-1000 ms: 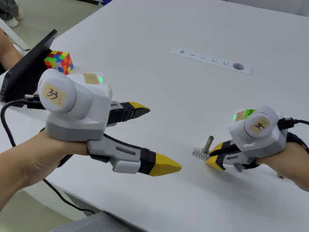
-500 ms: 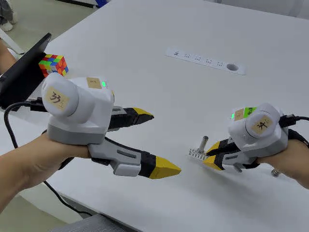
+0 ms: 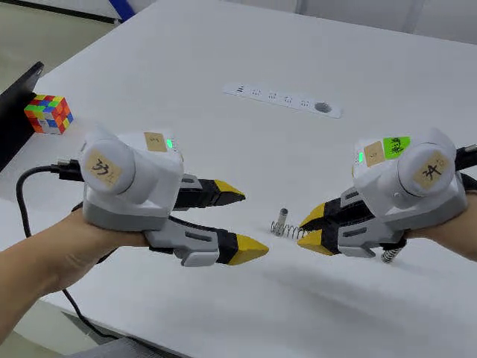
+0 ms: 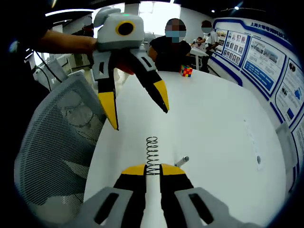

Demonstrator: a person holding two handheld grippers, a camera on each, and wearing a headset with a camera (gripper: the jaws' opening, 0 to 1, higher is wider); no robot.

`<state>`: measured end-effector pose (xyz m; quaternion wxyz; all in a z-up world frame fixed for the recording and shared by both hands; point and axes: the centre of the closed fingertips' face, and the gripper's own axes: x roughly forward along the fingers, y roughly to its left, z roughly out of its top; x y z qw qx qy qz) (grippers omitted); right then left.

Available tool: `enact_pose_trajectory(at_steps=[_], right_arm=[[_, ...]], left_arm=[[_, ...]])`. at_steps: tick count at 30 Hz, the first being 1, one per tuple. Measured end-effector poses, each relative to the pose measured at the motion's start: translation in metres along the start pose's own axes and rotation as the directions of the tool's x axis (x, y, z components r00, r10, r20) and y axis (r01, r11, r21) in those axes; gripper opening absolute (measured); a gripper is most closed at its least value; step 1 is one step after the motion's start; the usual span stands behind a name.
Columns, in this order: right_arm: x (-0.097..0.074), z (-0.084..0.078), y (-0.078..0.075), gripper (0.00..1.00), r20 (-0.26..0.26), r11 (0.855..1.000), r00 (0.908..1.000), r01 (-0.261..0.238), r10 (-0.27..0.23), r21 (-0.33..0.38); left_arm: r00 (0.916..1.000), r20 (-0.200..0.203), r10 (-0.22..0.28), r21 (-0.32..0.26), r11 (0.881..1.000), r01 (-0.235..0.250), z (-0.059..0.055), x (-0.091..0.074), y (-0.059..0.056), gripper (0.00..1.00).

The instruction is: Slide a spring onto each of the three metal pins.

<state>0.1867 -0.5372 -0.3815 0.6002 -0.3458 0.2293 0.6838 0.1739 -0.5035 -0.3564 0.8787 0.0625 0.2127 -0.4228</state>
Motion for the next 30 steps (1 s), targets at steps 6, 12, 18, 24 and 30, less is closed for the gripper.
enact_pose_trajectory(at_steps=[6,12,18,24,30], right_arm=[[-0.007,0.007,0.017,0.11,0.001,0.997,0.9995,-0.033,0.033,-0.068],[-0.01,0.01,0.023,0.11,0.005,0.996,0.9991,-0.041,0.042,-0.079],[-0.01,0.008,0.025,0.11,-0.003,0.995,0.9988,-0.049,0.049,-0.092],[-0.008,0.008,0.028,0.11,-0.01,0.993,0.9983,-0.059,0.058,-0.103],[-0.009,0.009,0.03,0.11,-0.019,0.991,0.9975,-0.069,0.067,-0.118]], left_arm=[[0.997,-0.061,-0.046,0.027,0.998,0.048,-0.01,0.011,-0.014,0.44],[0.9961,-0.048,-0.074,0.037,0.996,0.076,-0.002,0.018,-0.021,0.33],[0.9937,-0.06,-0.094,0.051,0.994,0.097,-0.002,0.022,-0.025,0.28],[0.9908,-0.073,-0.114,0.075,0.99,0.119,-0.004,0.023,-0.03,0.19],[0.988,-0.073,-0.136,0.083,0.986,0.142,-0.004,0.021,-0.036,0.12]])
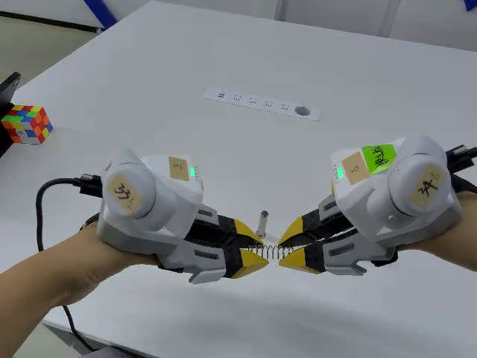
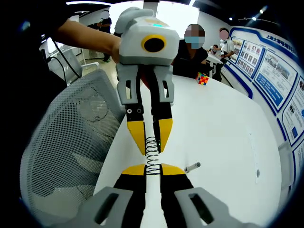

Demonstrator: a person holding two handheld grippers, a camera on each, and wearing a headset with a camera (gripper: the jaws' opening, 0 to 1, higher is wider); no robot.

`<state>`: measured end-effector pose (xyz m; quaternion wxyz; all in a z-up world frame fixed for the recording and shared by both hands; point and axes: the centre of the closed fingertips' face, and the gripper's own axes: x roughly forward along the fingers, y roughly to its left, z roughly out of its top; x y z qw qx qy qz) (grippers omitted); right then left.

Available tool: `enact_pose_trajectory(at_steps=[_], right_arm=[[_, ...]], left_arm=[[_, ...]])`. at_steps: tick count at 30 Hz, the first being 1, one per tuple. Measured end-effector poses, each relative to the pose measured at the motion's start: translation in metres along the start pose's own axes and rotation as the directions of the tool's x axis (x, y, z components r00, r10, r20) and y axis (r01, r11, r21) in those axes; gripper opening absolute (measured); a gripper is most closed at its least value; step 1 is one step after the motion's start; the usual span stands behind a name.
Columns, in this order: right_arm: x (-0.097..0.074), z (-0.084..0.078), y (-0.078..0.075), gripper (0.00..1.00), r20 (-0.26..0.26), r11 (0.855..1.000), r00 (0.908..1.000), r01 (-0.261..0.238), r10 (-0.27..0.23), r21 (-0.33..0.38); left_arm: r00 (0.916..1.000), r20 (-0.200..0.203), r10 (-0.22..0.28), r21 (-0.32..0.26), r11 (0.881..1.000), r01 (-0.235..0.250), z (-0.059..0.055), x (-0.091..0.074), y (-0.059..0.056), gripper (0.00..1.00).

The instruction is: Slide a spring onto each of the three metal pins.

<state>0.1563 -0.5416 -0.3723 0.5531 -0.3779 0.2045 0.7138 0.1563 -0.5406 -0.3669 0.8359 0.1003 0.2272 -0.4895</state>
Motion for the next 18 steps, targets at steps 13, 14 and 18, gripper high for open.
enact_pose_trajectory(at_steps=[13,14,18], right_arm=[[-0.002,0.004,0.003,0.12,0.001,1.0,0.9999,-0.013,0.013,-0.025],[-0.002,0.004,0.003,0.12,0.005,1.0,0.9999,-0.015,0.015,-0.02],[-0.004,0.005,0.0,0.12,0.024,1.0,0.9996,-0.015,0.015,0.001]], left_arm=[[0.9997,0.0,-0.024,0.095,0.995,0.024,0.006,-0.005,-0.007,0.1],[0.9997,-0.002,-0.025,0.099,0.995,0.025,0.007,-0.005,-0.007,0.1],[0.9996,0.003,-0.028,0.109,0.994,0.028,0.011,-0.007,-0.006,0.1]])
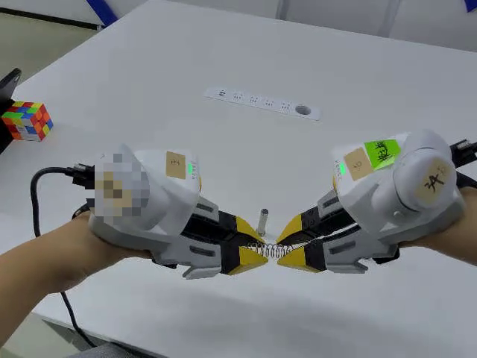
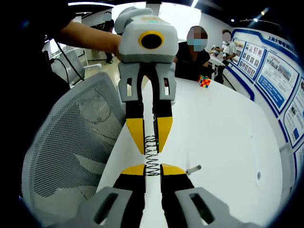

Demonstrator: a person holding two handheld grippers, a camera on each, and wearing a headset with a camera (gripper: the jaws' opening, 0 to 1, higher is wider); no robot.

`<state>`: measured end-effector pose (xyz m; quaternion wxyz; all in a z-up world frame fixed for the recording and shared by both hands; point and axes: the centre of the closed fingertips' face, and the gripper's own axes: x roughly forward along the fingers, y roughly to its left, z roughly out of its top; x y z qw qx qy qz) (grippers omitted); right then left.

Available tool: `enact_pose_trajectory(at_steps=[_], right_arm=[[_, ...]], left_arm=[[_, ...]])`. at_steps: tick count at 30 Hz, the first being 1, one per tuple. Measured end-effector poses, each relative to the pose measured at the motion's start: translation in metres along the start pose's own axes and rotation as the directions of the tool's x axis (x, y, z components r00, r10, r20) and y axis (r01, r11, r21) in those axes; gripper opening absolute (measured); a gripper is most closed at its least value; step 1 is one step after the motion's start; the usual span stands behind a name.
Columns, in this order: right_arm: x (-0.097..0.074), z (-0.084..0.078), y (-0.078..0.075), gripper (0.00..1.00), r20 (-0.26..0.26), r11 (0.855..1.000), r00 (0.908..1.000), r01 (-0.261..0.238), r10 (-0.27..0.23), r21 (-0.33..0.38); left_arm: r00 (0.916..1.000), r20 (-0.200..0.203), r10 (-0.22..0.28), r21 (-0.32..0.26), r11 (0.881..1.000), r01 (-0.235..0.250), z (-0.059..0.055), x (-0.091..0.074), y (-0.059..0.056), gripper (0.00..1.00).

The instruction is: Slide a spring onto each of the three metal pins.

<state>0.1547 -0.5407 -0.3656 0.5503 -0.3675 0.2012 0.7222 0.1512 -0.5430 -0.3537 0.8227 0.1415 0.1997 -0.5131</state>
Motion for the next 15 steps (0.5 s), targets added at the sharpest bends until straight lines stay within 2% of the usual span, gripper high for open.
enact_pose_trajectory(at_steps=[5,15], right_arm=[[-0.0027,0.0012,-0.0038,0.12,0.02,1.0,0.9997,0.013,-0.013,0.025],[-0.0023,-0.0006,-0.0046,0.12,0.049,0.997,0.9988,0.001,-0.004,0.078]], left_arm=[[0.9996,0.02,0.018,0.006,1.0,-0.018,0.0051,-0.0007,0.0033,0.1],[0.9996,0.021,0.018,0.011,1.0,-0.018,0.0067,0.0002,0.0052,0.1]])
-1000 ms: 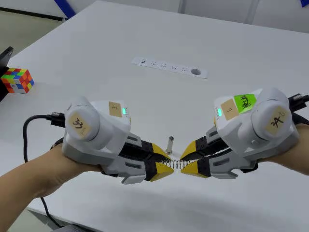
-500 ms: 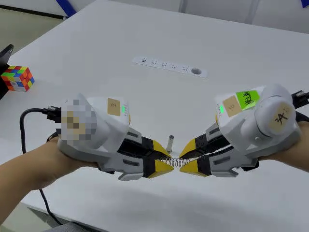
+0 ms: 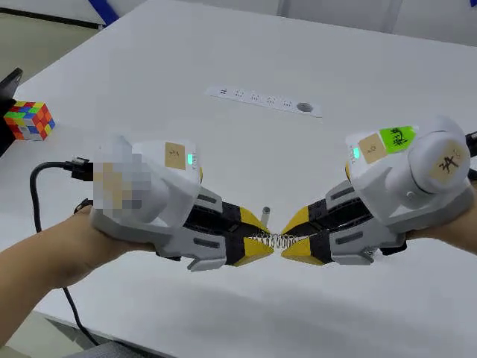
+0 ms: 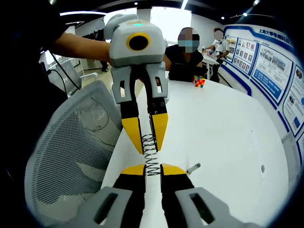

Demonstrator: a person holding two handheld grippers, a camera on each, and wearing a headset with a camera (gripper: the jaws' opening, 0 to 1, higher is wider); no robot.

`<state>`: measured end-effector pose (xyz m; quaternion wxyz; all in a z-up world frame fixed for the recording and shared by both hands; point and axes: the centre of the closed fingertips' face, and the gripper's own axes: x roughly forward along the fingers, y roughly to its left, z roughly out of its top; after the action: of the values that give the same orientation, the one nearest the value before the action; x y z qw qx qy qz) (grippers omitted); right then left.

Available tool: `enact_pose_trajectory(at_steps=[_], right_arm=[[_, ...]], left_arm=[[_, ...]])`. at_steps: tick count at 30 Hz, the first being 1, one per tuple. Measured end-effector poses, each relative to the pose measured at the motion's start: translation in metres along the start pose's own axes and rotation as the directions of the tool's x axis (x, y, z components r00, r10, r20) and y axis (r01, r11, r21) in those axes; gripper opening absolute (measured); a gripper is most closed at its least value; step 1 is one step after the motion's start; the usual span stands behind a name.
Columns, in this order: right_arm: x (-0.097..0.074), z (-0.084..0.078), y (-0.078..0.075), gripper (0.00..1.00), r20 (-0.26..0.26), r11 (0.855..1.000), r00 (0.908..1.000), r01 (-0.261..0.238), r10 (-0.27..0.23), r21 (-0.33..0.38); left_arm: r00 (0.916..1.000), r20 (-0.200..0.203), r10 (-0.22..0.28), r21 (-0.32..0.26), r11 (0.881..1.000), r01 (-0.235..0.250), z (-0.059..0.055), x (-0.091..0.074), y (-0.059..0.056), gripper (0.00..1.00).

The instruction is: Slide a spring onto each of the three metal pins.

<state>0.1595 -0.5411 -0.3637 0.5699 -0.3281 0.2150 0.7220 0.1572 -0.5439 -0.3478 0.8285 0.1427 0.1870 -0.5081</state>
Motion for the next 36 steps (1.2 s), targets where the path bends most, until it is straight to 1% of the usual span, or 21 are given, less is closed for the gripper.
enact_pose_trajectory(at_steps=[2,7,11,12,15,17,20,23,27,29,30,31,32,33,34,36], right_arm=[[0.0,0.0,0.002,0.11,0.001,1.0,0.9999,-0.01,0.01,-0.004],[-0.002,0.005,-0.001,0.11,0.032,1.0,0.9995,0.003,-0.003,0.012],[-0.006,0.008,-0.001,0.11,0.046,1.0,0.9989,-0.003,0.003,0.001],[-0.008,0.01,-0.001,0.11,0.055,1.0,0.9985,-0.006,0.006,-0.01],[-0.013,0.015,-0.001,0.11,0.086,1.0,0.9962,-0.013,0.013,-0.007],[-0.014,0.017,-0.001,0.11,0.088,1.0,0.9961,-0.01,0.011,-0.011],[-0.014,0.019,0.0,0.11,0.09,1.0,0.9958,-0.016,0.018,-0.018],[-0.015,0.026,0.003,0.11,0.113,0.999,0.9931,-0.032,0.034,-0.015],[-0.016,0.031,0.002,0.11,0.132,1.0,0.9908,-0.03,0.031,-0.009],[-0.017,0.037,0.001,0.11,0.164,0.999,0.9861,-0.033,0.031,0.009],[-0.018,0.043,0.001,0.11,0.191,0.999,0.981,-0.04,0.035,0.018],[-0.019,0.047,0.002,0.11,0.202,0.999,0.9785,-0.047,0.041,0.023],[-0.019,0.048,0.002,0.11,0.201,0.999,0.9788,-0.045,0.04,0.02],[-0.018,0.051,0.003,0.11,0.198,0.999,0.9794,-0.041,0.039,0.007],[-0.017,0.052,0.003,0.11,0.198,0.999,0.9795,-0.038,0.038,-0.002],[-0.016,0.055,0.003,0.11,0.214,0.999,0.9763,-0.036,0.035,0.003]], left_arm=[[1.0,-0.002,-0.004,-0.004,1.0,0.004,-0.001,0.0,-0.001,0.1],[1.0,0.005,0.007,-0.011,1.0,-0.007,0.0,-0.001,0.002,0.1],[0.9998,0.016,0.008,-0.011,1.0,-0.008,0.003,-0.002,0.003,0.1],[0.9998,0.02,0.007,-0.018,1.0,-0.006,0.004,-0.002,0.002,0.1],[0.9995,0.032,0.009,-0.02,1.0,-0.008,0.006,-0.004,0.002,0.1],[0.9993,0.037,0.012,-0.016,1.0,-0.011,0.008,-0.005,0.003,0.1],[0.9995,0.03,0.005,-0.007,1.0,-0.005,0.008,-0.005,0.002,0.1],[0.9999,0.015,0.001,0.007,1.0,-0.001,0.005,-0.006,0.0,0.1],[0.9997,0.022,0.014,0.001,1.0,-0.014,0.006,-0.009,0.003,0.1],[0.9997,0.014,0.022,0.006,1.0,-0.022,0.005,-0.009,0.004,0.1],[0.9998,0.006,0.02,0.009,1.0,-0.02,0.004,-0.008,0.004,0.1],[0.9999,-0.005,0.017,0.023,1.0,-0.017,0.003,-0.008,0.003,0.1],[0.9997,-0.014,0.018,0.046,0.999,-0.017,0.002,-0.007,0.002,0.1],[0.9995,-0.02,0.024,0.055,0.998,-0.022,0.002,-0.006,0.001,0.1],[0.9995,-0.021,0.025,0.052,0.998,-0.024,0.002,-0.006,0.002,0.1],[0.9994,-0.018,0.03,0.043,0.999,-0.029,0.001,-0.006,0.004,0.1]])
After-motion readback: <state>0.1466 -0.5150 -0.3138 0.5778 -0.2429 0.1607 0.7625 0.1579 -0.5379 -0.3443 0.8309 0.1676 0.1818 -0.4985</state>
